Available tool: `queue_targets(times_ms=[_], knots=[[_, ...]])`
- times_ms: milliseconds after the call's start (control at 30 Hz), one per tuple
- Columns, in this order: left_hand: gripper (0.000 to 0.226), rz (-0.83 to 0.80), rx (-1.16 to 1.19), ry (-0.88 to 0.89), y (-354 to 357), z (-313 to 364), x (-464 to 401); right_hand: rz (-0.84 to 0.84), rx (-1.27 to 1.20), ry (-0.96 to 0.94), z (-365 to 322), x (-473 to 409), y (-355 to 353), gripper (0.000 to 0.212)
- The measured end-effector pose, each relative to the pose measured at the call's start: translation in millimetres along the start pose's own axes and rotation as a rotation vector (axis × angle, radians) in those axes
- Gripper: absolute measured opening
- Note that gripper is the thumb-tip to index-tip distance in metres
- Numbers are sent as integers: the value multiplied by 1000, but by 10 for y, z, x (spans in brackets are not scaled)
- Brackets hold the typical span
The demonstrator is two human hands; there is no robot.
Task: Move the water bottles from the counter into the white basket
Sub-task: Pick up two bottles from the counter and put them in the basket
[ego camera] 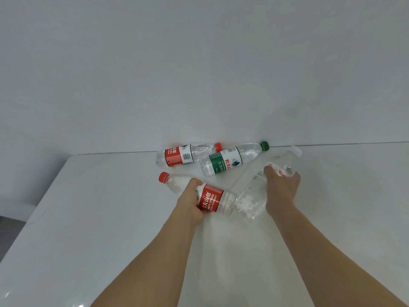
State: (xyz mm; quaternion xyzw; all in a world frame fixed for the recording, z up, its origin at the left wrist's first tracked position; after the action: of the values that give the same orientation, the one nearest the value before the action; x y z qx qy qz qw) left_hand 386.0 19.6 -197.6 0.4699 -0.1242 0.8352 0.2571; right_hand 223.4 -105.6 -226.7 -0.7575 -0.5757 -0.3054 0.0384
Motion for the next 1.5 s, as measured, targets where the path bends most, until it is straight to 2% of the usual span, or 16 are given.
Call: queue_targets(times_ms=[100,167,300,433,633,833,967,1233,1500], knots=[[44,40,15,52,-164,-132,283,-142,53,-36,-122,328,-57,85],[51,68,-20,132,-271,-134,532,-229,123,-76,-235,574,-62,81],[55,126,-88,410,-440,67,1246,-384,120,-129,-578,1178,7,74],[57,190,-188,687,-684,239,2086,-599,8,-114,-1087,1924,117,68],[57,286,-312,970,-1205,309,3256,-858,3,-226,-1757,2984,165,57],[58,374,-400,1044,-1818,204,3955,-899,16,-328,-1969,3840,120,63],[57,408,-441,1090,-2245,135,4241,-932,32,-357,-1942,4315,107,59],[54,449,-499,1129,-3404,47,4713,-944,81,-455,-1543,5506,307,70],[55,493,-511,1165,-4841,17,5045,-1003,106,-565,-945,6795,686,69]])
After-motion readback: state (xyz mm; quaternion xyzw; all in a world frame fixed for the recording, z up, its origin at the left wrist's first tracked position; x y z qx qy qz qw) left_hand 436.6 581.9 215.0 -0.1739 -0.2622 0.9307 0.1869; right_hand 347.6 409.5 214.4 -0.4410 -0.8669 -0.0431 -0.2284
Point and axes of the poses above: each hand's wrist, its own x-axis away from the middle knuckle, its own y-axis out of the palm, z = x × y, the point moved 1 cm from there along -x, towards the middle knuckle, and after that the axes turned 14 degrees about -x, right-handed, at the moved point
